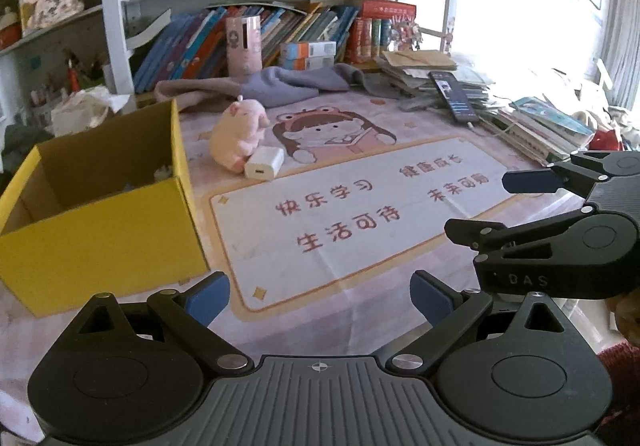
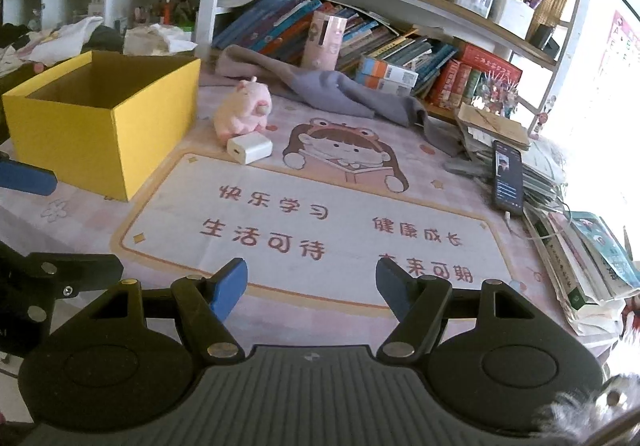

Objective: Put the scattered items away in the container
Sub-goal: 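Move both tools toward the pink plush pig and white charger block, then grasp the pink plush pig with the left tool while the right tool grasps the white charger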

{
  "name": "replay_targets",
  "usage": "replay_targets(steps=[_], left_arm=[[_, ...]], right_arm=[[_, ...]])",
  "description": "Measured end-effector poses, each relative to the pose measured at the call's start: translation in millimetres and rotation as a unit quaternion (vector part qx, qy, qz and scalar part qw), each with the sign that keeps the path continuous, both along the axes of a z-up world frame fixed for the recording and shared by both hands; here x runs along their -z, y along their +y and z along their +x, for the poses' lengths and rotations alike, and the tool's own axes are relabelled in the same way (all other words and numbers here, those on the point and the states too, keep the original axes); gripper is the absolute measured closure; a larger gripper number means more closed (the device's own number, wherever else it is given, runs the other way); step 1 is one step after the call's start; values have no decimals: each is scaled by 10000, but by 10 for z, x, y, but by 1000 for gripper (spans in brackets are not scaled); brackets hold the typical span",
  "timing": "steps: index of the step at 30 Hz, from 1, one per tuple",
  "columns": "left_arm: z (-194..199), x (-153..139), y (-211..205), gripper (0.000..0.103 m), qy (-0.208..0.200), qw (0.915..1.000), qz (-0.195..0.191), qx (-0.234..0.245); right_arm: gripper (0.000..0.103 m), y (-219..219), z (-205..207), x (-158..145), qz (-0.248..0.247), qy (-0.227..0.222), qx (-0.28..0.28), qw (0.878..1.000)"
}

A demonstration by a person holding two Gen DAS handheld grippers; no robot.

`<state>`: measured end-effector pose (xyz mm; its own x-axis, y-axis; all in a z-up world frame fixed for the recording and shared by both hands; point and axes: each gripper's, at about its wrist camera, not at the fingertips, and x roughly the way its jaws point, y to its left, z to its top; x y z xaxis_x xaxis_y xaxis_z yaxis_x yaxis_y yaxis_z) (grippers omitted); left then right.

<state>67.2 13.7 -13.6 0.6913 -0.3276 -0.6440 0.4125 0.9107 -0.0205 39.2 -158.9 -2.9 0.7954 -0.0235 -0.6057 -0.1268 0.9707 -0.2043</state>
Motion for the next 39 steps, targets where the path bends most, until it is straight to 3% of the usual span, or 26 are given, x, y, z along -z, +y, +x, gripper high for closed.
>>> replay_targets(steps=[18,39], left_arm=[[499,-36,-283,5,-103,9998,-79,-116],[1682,-217,-684,5,-229,9960,291,-819]], right_arm=[[34,-317,521,32,57,94,-35,9999],[33,-554,1589,210,527,355,-1242,9902]])
